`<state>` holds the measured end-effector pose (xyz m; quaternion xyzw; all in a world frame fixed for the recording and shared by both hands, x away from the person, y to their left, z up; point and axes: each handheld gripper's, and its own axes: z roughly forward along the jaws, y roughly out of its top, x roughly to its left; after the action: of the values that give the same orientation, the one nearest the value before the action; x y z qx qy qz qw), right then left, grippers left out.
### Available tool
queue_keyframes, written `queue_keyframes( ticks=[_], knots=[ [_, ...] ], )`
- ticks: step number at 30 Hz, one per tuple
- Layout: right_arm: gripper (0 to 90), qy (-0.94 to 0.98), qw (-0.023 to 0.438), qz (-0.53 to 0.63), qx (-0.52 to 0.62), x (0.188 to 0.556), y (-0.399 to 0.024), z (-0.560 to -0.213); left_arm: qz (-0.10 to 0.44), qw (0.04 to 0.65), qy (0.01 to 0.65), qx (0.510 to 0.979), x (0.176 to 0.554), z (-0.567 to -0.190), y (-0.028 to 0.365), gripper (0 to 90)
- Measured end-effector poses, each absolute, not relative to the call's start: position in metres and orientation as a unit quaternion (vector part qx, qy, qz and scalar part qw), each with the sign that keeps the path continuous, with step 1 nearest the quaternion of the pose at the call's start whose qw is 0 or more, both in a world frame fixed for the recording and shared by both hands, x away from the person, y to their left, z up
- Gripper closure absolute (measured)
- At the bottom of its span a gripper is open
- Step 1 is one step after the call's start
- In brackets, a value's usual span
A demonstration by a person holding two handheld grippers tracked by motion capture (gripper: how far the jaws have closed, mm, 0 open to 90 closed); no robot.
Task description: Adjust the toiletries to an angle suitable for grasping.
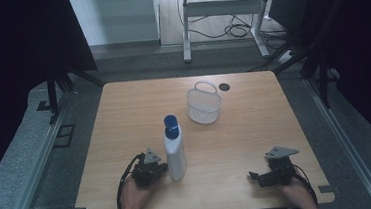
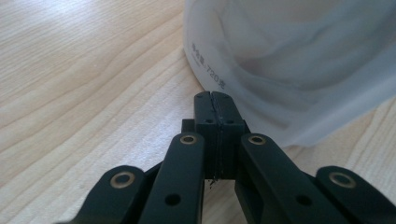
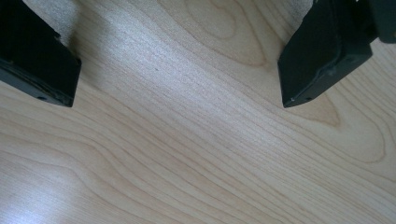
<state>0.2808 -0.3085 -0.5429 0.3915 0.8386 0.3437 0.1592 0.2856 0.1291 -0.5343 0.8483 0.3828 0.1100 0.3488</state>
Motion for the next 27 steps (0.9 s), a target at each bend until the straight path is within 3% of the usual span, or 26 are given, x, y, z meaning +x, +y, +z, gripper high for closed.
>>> queue_keyframes(
  ticks=[27],
  knots=[
    [0.0, 0.839, 0.159, 0.343, 0.391, 0.281, -0.309, -0.543, 0.091, 0.351, 0.351, 0.863, 0.27, -0.531, 0.109, 89.1]
  ],
)
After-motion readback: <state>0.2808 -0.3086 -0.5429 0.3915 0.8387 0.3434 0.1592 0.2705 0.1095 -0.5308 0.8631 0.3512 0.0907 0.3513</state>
